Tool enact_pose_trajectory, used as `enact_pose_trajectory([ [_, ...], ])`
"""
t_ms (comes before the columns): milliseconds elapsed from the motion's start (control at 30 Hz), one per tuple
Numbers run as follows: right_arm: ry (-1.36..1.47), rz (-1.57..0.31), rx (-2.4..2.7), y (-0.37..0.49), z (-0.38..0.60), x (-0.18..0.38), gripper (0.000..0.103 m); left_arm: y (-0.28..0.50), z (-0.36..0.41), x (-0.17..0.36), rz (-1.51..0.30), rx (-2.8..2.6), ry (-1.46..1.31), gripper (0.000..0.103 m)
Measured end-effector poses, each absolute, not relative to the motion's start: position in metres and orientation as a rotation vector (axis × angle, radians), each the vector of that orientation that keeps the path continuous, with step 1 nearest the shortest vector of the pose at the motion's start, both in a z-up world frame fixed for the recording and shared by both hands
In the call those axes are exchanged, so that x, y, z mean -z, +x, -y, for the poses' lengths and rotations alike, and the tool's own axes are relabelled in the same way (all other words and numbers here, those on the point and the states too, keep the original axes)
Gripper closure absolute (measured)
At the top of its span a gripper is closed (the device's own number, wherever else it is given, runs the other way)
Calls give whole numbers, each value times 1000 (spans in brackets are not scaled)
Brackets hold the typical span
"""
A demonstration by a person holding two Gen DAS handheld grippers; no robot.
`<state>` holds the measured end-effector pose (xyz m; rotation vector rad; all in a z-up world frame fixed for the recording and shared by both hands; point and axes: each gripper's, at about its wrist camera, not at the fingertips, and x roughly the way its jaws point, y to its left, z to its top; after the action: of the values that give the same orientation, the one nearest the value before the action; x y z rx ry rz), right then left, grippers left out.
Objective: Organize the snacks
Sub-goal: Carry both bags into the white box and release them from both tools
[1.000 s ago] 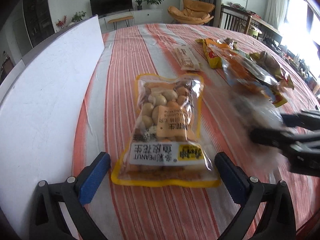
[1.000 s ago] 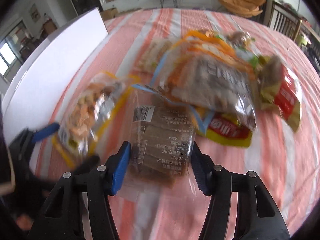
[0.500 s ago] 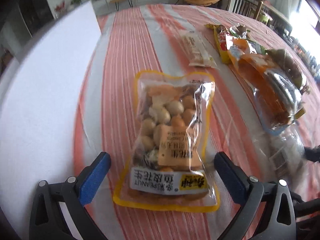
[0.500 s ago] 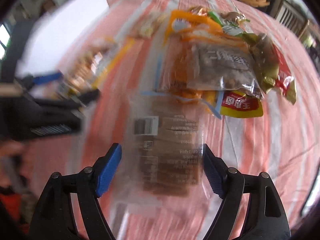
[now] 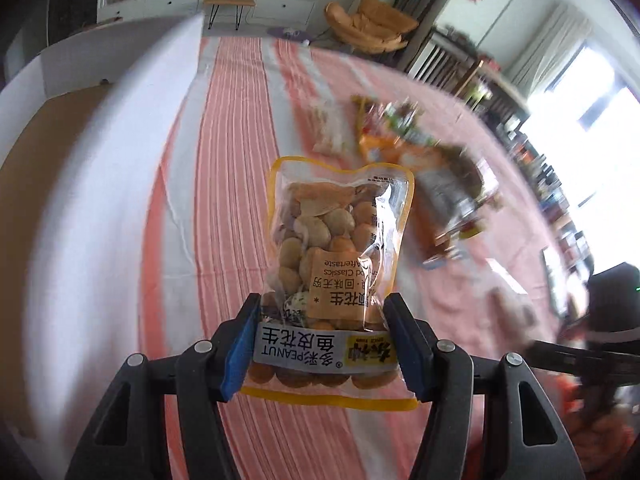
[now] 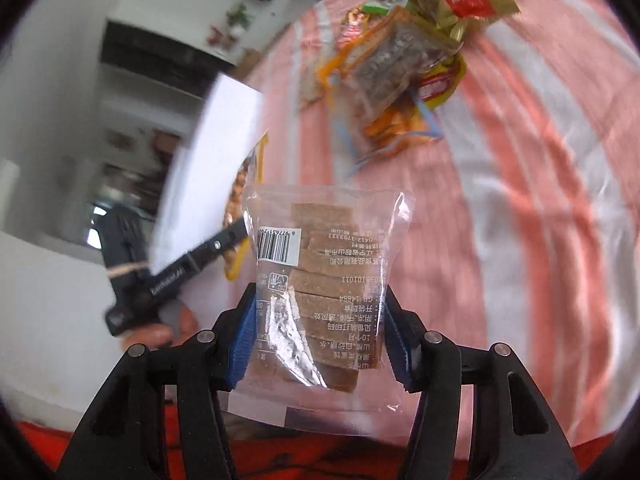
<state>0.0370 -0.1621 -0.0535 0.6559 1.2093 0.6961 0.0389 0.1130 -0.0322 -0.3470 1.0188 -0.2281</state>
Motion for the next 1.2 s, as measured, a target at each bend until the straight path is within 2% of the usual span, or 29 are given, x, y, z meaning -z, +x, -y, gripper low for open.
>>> enact_pose_trajectory([
  [167, 528, -1125, -715, 42, 122, 10, 44, 0, -167, -35, -874, 175, -387, 42],
  [267, 476, -1068, -838, 50, 66, -29, 44, -23, -216, -57, -825, 31, -351, 42],
  [467, 361, -1017, -1058, 60, -72, -78, 43, -61, -306, -49, -834, -294, -317, 39],
  [500, 324, -1006, -1080, 60, -97, -81, 40, -64, -316, -43, -850, -353, -294, 36],
  [533, 293, -1007, -1091, 58, -116, -79, 37, -66, -323, -36, -869, -402, -275, 28],
  [567, 259, -1024, -1100, 59, -136, -75, 25, -69, -332, -29, -893, -458, -262, 17],
  [600, 219, -1057, -1097, 65, -157, -66, 21, -70, -337, -23, -904, -483, -267, 15],
  [667, 181, -1093, -1070, 72, -174, -54, 21, -75, -344, -16, -914, -493, -306, 14],
  [800, 116, -1009, -966, 68, -138, -45, 22, -76, -332, -27, -842, -442, -350, 12],
  [933, 40, -898, -640, 71, -53, -23, 22, -65, -284, -46, -751, -260, -366, 5],
  [1067, 4, -891, -132, 102, 56, 30, 22, -34, -199, -62, -733, 4, -317, 2],
  [1200, 129, -903, 172, 108, 167, 55, 22, 7, -95, -47, -814, 196, -198, 1],
])
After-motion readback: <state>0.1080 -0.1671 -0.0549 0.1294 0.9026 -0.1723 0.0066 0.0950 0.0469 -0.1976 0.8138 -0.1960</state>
